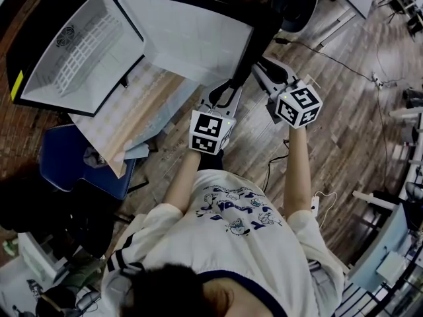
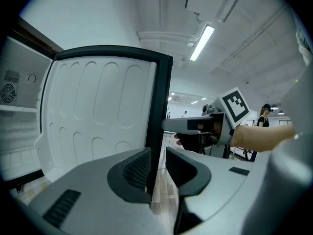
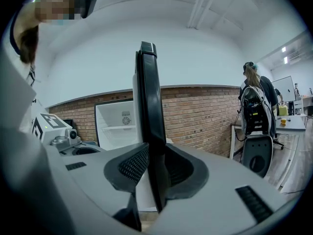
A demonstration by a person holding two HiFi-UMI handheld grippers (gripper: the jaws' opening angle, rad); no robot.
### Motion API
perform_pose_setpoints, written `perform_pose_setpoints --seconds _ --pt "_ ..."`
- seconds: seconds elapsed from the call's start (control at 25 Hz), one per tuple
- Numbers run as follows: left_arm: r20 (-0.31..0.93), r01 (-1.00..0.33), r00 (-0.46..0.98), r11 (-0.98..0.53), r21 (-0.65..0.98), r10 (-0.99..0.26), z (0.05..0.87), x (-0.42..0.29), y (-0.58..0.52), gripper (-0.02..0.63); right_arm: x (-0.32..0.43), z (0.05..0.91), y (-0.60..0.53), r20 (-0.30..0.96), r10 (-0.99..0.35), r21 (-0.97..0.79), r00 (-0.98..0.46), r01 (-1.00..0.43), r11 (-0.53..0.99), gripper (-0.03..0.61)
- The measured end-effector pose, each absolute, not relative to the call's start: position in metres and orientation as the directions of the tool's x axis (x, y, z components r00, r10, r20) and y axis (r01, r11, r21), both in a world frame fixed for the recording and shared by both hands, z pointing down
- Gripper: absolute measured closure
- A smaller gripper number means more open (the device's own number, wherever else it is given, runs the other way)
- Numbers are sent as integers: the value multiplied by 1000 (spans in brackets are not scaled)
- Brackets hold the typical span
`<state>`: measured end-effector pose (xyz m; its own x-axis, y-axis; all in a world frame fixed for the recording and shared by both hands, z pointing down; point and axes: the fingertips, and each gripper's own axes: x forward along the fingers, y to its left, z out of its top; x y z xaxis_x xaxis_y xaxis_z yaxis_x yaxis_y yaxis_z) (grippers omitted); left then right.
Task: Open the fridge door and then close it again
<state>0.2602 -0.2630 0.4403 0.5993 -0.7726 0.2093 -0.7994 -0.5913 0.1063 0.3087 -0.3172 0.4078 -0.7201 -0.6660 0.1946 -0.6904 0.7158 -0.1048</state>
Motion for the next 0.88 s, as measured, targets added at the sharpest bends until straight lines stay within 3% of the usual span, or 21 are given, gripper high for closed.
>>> perform_pose_setpoints --seconds 0.88 --pt "218 -863 500 -503 46 -838 438 236 -189 511 250 408 -213 207 -500 -89 -841 -525 846 472"
